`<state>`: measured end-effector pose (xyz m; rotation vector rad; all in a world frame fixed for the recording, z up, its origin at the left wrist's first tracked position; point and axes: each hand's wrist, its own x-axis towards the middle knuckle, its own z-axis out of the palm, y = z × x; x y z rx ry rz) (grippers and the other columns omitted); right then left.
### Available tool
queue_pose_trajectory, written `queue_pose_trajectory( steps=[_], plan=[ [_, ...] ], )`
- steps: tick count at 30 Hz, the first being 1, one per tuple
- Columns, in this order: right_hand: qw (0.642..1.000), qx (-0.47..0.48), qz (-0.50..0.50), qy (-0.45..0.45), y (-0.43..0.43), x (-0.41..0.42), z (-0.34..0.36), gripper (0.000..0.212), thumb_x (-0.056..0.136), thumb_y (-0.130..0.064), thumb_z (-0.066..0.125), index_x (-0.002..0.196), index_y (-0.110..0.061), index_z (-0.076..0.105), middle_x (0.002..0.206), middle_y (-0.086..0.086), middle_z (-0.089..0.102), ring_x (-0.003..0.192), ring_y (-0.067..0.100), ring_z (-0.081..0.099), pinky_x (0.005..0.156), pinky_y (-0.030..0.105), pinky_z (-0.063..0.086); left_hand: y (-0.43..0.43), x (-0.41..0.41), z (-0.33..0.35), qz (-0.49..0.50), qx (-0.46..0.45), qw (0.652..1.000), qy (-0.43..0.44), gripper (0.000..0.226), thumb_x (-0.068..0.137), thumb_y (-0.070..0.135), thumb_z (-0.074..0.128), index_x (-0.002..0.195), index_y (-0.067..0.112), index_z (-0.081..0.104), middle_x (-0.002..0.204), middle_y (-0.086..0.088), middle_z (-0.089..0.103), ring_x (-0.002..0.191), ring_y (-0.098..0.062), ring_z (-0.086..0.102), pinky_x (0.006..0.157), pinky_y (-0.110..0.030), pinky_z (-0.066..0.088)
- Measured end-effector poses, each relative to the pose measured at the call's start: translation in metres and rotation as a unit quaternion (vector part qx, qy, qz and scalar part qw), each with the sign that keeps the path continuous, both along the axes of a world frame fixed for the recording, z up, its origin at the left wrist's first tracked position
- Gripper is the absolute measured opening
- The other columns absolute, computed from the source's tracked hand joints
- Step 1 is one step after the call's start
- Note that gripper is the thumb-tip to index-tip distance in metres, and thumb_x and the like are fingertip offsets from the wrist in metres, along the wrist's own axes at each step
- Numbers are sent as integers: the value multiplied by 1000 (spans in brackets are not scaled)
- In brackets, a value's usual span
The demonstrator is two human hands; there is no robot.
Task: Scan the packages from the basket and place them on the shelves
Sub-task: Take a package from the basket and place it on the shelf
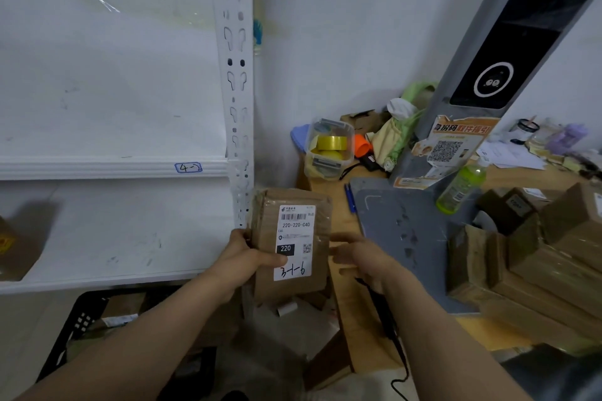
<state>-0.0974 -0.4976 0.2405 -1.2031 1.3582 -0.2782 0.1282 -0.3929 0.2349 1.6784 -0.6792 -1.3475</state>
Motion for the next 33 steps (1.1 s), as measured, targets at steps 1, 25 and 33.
queue_pose_trajectory(
  steps=[1, 25, 33],
  plan=[
    [998, 26, 21, -54, -1, 9, 11, 48, 89, -3, 60, 133, -23, 57, 121, 8, 70, 112, 26, 67, 91, 42, 57, 0, 3, 8, -4, -13, 1000, 4, 84, 68, 13, 90, 132, 15, 36, 118, -2, 65, 101, -19, 65, 74, -33, 56],
    [893, -222, 288, -268, 73, 289, 272, 96, 60, -22, 94, 141, -27, 44, 130, 10, 68, 117, 35, 67, 103, 60, 48, 125, 273, 232, 61, -373, 925, -46, 66, 76, 19, 84, 134, 27, 52, 124, 4, 71, 112, -17, 69, 88, -29, 58],
    [914, -199, 266, -232, 89, 486, 231, 76, 70, -7, 87, 133, -30, 50, 123, 1, 71, 112, 26, 69, 98, 55, 54, 165, 436, 209, 209, -298, 901, -237, 31, 90, 22, 73, 118, 32, 66, 111, 14, 71, 108, -5, 64, 91, -30, 54]
  ],
)
